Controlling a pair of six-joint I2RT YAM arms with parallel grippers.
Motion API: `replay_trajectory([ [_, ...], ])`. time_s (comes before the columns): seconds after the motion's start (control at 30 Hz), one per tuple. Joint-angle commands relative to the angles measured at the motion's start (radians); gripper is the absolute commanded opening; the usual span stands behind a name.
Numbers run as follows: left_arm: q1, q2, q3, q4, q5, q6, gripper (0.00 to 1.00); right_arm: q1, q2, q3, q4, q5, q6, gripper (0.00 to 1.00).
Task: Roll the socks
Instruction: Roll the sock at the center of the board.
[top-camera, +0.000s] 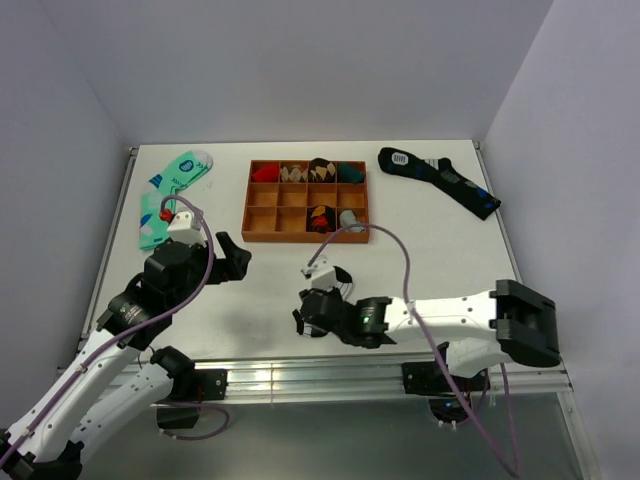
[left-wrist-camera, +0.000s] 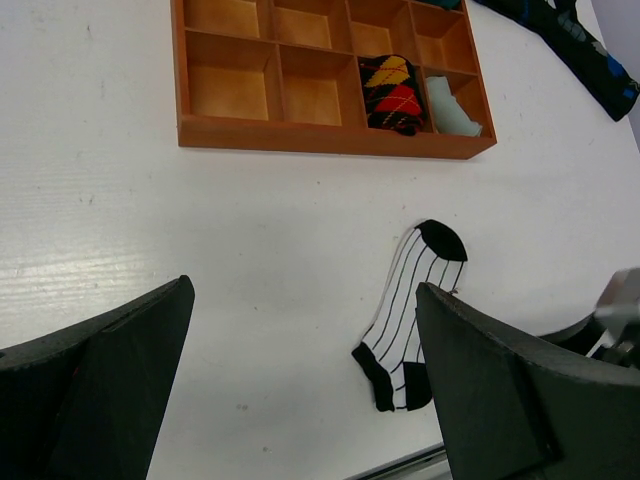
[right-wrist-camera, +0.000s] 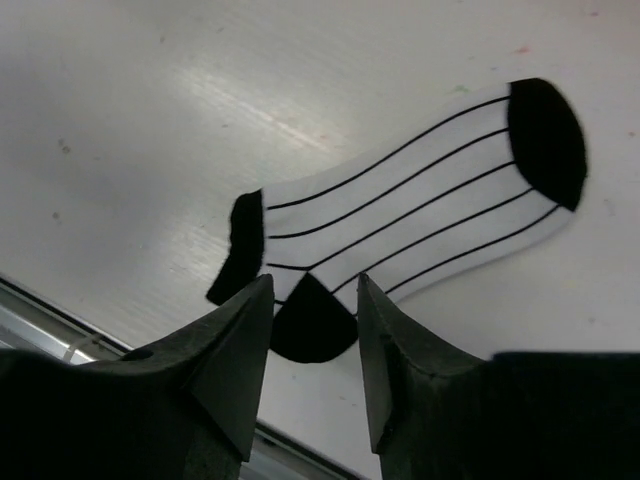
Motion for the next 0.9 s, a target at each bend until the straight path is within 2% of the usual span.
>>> replay_trajectory([
  [0.0,-0.004,0.008,0.045,0.006,0.002,0.013,0.99,0.089,0.104,0.093,0.004,0.128,0.034,0.45],
  [0.2,-0.003,0.014,0.045,0.006,0.005,0.013,0.99,0.17,0.26,0.194,-0.061,0.19,0.057,0.41],
  [0.33,-0.003,0.014,0.045,0.009,0.005,0.013,0.99,0.201,0.305,0.211,-0.069,0.196,0.056,0.38],
  [0.87,-0.003,0.031,0.045,0.009,0.005,0.013,0.99,0.221,0.357,0.187,-0.017,0.173,0.067,0.39],
])
